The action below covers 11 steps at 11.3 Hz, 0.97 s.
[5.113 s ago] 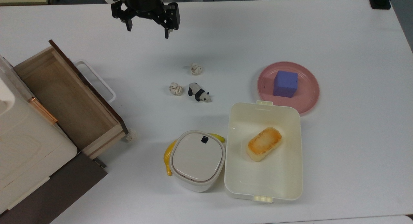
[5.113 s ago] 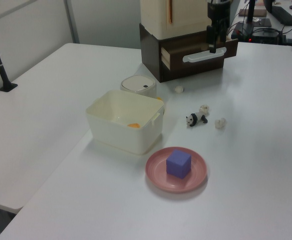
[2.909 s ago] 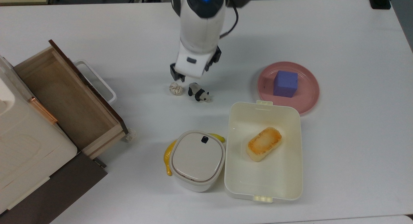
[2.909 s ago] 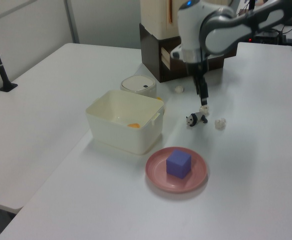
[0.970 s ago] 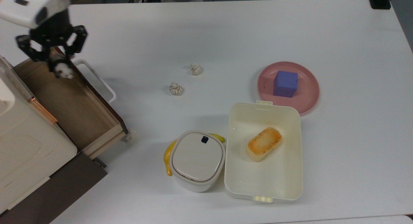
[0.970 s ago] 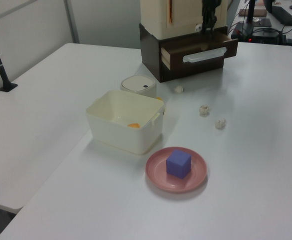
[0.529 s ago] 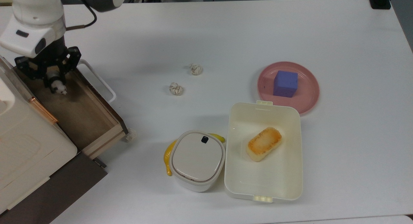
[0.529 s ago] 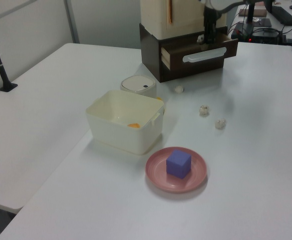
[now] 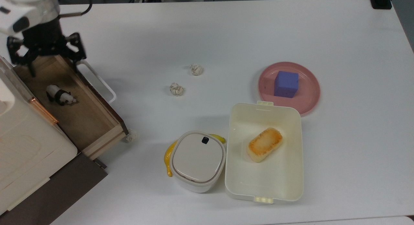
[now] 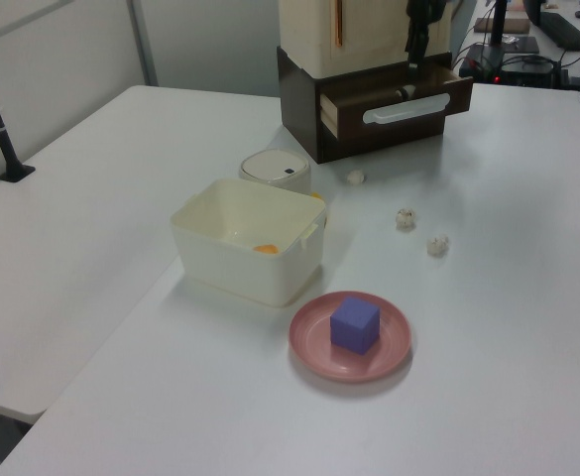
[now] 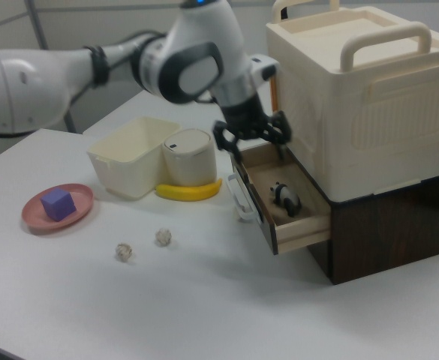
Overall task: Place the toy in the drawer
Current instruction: 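Lower the panda toy into the drawer and open the gripper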
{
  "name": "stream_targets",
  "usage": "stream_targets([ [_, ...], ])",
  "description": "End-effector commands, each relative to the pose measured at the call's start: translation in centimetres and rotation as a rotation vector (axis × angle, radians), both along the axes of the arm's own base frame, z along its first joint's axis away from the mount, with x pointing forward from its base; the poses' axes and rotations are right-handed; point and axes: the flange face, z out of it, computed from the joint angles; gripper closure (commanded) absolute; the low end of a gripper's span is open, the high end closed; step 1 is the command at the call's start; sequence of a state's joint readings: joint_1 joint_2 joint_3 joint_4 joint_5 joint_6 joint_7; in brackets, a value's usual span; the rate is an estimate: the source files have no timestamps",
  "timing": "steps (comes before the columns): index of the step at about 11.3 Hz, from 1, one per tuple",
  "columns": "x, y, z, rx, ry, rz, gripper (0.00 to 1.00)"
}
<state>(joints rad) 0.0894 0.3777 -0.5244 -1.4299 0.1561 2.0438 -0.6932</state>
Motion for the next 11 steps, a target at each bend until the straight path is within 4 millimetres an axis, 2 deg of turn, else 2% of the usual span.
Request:
stream_targets([
  [1,-4.0,8.0,5.3,0.19,0.116,-0.219,0.0],
  [2,-5.3,11.2,6.4,0.204,0.182,-0.225,0.0],
  [4,-7.9,15.8,7.9,0.185,0.231,-0.329,0.0],
  [5,-8.7,18.1,7.5,0.143,0.25,-0.351,0.0],
  [6,-9.1,19.5,7.1,0.128,0.278,-0.343,0.0],
  [11,-9.2,19.6,7.0,0.138,0.292,-0.332,0.0],
])
